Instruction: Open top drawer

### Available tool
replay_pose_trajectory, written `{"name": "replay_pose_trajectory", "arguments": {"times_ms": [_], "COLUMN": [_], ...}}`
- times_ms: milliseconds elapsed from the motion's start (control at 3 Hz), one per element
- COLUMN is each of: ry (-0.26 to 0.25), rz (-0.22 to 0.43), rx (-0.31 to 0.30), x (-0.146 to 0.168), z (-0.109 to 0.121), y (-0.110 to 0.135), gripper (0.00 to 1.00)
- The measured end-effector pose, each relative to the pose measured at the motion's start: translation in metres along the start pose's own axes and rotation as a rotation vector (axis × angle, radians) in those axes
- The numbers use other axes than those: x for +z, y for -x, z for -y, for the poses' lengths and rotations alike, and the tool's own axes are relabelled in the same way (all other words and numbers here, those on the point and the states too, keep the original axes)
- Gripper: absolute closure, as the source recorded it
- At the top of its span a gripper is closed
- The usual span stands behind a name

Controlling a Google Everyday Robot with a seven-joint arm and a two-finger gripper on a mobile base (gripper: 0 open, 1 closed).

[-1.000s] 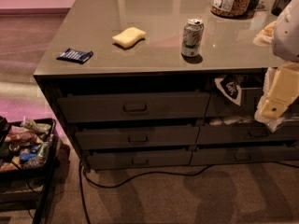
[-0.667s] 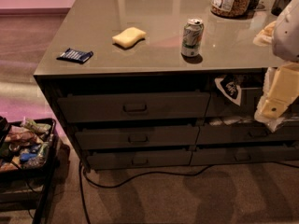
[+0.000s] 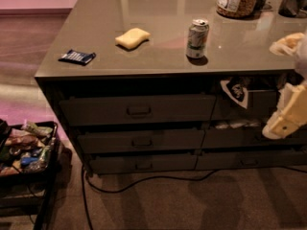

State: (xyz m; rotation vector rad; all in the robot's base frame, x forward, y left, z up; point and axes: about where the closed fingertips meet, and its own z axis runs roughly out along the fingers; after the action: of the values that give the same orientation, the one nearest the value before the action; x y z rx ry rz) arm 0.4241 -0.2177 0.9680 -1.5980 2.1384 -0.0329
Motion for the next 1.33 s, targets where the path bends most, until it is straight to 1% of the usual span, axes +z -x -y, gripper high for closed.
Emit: {"name": "replay_pose_trajectory", "arguments": {"times_ms": [333, 667, 1000, 1333], "ry": [-0.058, -0.047, -0.051, -0.037], "rz": [0.161, 0.341, 0.341, 0.360], "rx": [0.015, -0.016, -0.027, -0.121], "x": [0.012, 0.019, 0.018, 0.028], "z": [-0.004, -0.006, -0.007, -0.011], "y": [-0.007, 0.026, 0.028, 0.034], "gripper": [0.00, 0.00, 0.00, 0.00]}}
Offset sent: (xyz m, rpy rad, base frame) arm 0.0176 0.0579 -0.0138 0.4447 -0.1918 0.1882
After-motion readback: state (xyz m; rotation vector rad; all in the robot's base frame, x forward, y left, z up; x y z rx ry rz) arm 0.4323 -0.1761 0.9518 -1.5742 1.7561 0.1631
